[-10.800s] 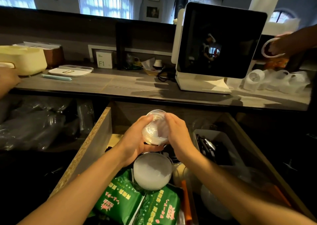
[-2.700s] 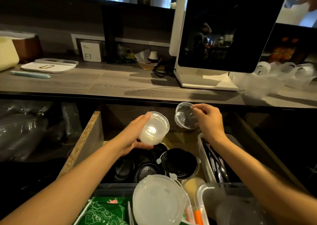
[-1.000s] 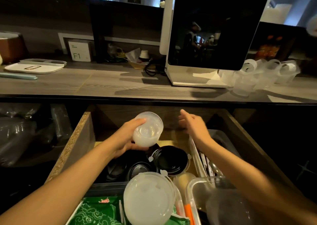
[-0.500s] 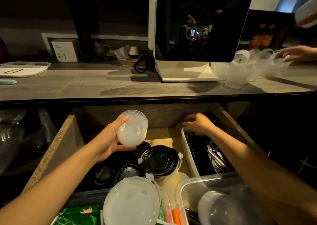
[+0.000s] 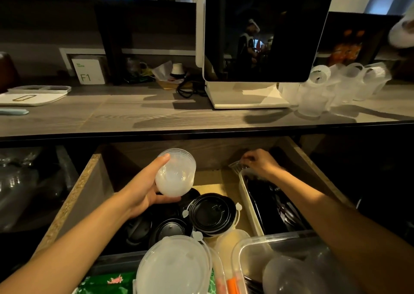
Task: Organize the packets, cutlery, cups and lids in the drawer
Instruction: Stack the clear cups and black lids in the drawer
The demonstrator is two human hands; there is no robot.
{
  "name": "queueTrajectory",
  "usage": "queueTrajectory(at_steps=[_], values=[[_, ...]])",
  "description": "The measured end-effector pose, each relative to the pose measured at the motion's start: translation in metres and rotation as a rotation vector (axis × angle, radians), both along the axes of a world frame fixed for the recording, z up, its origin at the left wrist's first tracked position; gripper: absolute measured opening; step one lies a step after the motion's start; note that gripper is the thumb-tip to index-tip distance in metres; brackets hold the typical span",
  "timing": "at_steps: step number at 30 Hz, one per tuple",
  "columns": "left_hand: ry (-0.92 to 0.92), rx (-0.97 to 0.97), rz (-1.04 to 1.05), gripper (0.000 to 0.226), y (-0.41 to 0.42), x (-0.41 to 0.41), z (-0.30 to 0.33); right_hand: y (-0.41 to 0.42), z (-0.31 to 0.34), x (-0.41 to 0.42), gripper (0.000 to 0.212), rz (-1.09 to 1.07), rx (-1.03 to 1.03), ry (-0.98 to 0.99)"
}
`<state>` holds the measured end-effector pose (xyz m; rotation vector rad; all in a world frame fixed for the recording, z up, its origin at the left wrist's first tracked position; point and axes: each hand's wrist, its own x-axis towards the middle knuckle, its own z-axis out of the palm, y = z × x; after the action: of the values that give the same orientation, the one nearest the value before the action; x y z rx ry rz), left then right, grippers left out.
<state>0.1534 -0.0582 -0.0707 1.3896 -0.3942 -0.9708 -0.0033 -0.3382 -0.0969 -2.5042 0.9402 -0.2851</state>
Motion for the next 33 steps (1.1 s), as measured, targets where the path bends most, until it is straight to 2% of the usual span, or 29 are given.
queueTrajectory(at_steps=[4,7,10,14,18,21,24,26,28,30,33], values=[[0.002,0.001,0.002,0.034,0.0,-0.001,0.001,0.012,-0.004,0.011,0.022,0.15,-0.193,0.136],[0.002,0.001,0.008,0.034,0.0,0.001,0.0,0.023,-0.004,0.024,0.022,0.275,-0.254,0.175],[-0.013,0.016,0.034,0.034,-0.001,0.004,-0.002,0.036,0.003,0.036,0.017,0.309,-0.17,-0.008],[-0.018,0.037,0.097,0.03,-0.002,0.007,-0.003,0.054,0.022,0.037,0.01,0.288,0.114,-0.237],[0.013,0.041,0.115,0.038,0.0,0.007,-0.003,0.075,0.035,0.028,0.014,0.265,0.204,-0.408],[0.045,0.052,0.115,0.041,0.002,0.006,-0.001,0.098,0.044,0.021,0.01,0.222,0.174,-0.533],[0.075,0.046,0.102,0.044,0.006,0.004,0.006,0.126,0.056,0.015,0.009,0.21,0.028,-0.683],[0.093,0.039,0.106,0.047,0.009,0.003,0.014,0.143,0.064,0.009,0.01,0.278,-0.051,-0.767],[0.093,0.029,0.082,0.049,0.01,-0.001,0.025,0.157,0.07,0.002,0.021,0.39,-0.005,-0.832],[0.065,0.022,0.039,0.05,0.011,-0.007,0.035,0.17,0.074,-0.001,0.02,0.468,0.069,-0.813],[0.002,0.04,-0.004,0.056,0.017,-0.015,0.047,0.183,0.08,-0.003,0.021,0.493,-0.065,-0.718]])
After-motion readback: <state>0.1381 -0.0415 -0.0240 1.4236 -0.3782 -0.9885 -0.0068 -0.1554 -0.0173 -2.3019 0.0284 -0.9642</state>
